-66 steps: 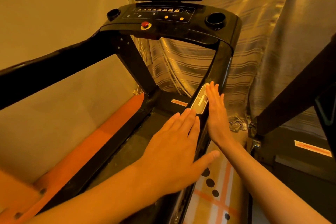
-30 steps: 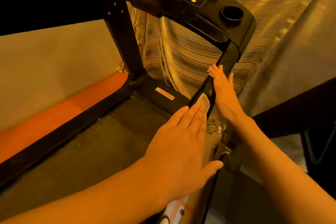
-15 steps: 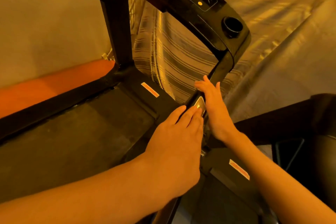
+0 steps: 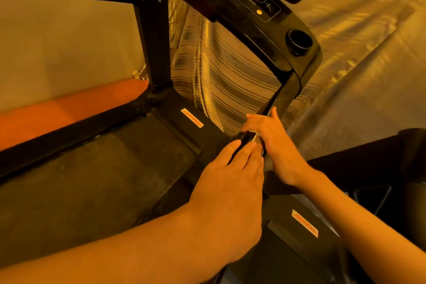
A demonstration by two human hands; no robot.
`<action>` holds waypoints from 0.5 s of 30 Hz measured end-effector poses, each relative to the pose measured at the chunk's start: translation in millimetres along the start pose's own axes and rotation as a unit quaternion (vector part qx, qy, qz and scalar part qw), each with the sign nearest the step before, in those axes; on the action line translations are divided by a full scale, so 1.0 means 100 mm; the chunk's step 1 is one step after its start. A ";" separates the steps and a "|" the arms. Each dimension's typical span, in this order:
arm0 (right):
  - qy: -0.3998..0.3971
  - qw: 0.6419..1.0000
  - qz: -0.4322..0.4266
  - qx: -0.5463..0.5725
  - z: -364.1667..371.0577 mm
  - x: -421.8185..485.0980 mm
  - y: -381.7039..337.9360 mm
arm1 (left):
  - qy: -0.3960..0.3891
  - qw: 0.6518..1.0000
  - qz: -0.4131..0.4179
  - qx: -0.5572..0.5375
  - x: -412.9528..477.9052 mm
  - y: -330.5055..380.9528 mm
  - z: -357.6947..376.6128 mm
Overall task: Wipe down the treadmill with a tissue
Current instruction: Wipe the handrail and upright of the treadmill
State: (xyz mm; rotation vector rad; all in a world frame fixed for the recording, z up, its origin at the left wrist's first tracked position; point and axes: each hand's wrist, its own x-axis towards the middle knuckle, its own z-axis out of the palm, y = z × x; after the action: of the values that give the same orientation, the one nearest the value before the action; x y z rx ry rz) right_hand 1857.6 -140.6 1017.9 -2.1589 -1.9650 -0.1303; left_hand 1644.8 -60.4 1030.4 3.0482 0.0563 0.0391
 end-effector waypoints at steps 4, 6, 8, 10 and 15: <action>-0.015 0.993 0.114 -0.014 -0.23 0.34 0.55 | 0.009 1.000 0.007 -0.004 -0.02 -0.02 0.02; 0.004 0.993 0.111 -0.031 -0.18 0.34 0.39 | 0.011 1.000 0.007 0.000 -0.02 0.00 0.01; 0.012 0.997 0.055 -0.046 -0.08 0.20 -0.02 | 0.010 1.000 0.004 0.002 -0.01 0.00 0.00; -0.018 0.999 0.010 -0.040 -0.06 0.13 -0.14 | 0.006 1.000 0.003 -0.001 0.00 0.00 -0.01; -0.043 0.993 0.033 -0.103 -0.22 0.47 0.72 | 0.004 1.000 0.009 0.005 -0.01 0.00 0.00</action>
State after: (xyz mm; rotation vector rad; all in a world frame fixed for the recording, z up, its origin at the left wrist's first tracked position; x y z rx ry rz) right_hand 1936.0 -105.8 1041.7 -2.3923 -2.0018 -0.2431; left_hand 1643.9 -60.3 1030.7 3.0583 0.0309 0.0509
